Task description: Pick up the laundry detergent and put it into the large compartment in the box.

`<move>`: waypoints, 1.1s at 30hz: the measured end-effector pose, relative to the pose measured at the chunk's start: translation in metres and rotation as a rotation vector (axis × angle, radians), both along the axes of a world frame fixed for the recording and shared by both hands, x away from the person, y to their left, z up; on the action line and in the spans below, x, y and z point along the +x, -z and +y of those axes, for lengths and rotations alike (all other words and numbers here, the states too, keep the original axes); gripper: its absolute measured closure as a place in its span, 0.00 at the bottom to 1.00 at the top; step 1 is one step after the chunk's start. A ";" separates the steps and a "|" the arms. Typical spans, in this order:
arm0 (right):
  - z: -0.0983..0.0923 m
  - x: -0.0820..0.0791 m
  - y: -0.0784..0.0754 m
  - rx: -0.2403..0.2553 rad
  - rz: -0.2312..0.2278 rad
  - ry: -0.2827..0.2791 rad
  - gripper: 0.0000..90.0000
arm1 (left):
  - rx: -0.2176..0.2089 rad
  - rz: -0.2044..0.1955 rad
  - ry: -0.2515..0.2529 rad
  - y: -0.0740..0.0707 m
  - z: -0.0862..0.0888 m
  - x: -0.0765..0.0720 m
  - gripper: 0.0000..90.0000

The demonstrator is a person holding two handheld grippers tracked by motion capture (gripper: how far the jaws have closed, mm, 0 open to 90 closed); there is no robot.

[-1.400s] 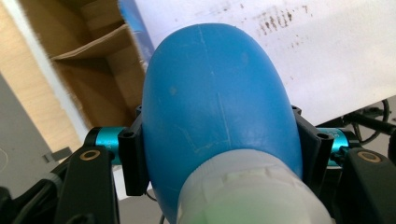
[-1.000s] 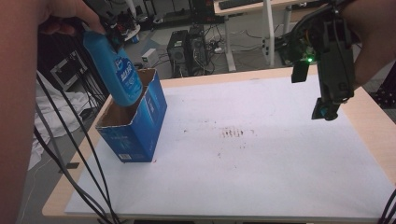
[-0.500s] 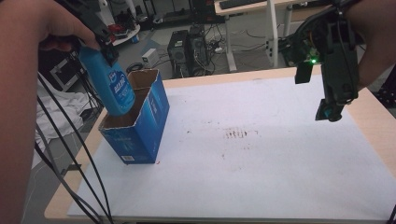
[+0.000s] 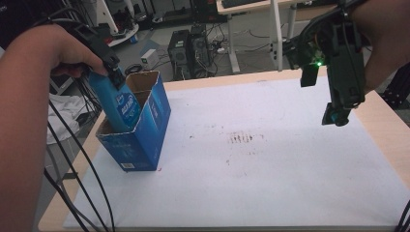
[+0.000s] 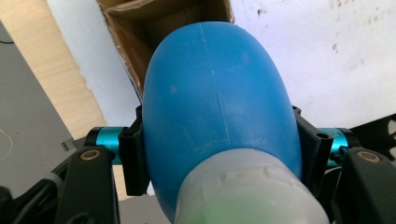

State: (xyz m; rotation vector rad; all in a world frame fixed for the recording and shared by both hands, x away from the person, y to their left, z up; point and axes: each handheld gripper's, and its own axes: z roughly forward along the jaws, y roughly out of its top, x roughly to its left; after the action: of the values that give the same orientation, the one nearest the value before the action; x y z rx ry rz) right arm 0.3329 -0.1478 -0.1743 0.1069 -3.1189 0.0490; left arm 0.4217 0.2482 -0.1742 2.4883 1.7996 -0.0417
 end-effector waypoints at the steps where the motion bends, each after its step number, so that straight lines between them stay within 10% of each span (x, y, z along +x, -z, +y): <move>1: 0.000 0.000 0.000 -0.002 0.000 0.003 0.03 | 0.001 0.004 0.009 0.004 0.000 0.000 0.40; 33: 0.006 0.000 0.007 -0.028 0.015 0.023 0.03 | 0.007 0.063 0.299 0.092 0.004 0.003 0.40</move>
State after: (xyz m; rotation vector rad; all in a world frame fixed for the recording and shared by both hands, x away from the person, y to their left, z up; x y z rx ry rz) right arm 0.3325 -0.1413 -0.1808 0.0711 -3.1027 0.0903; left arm 0.4251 0.2524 -0.2663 2.7666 1.4329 -0.1302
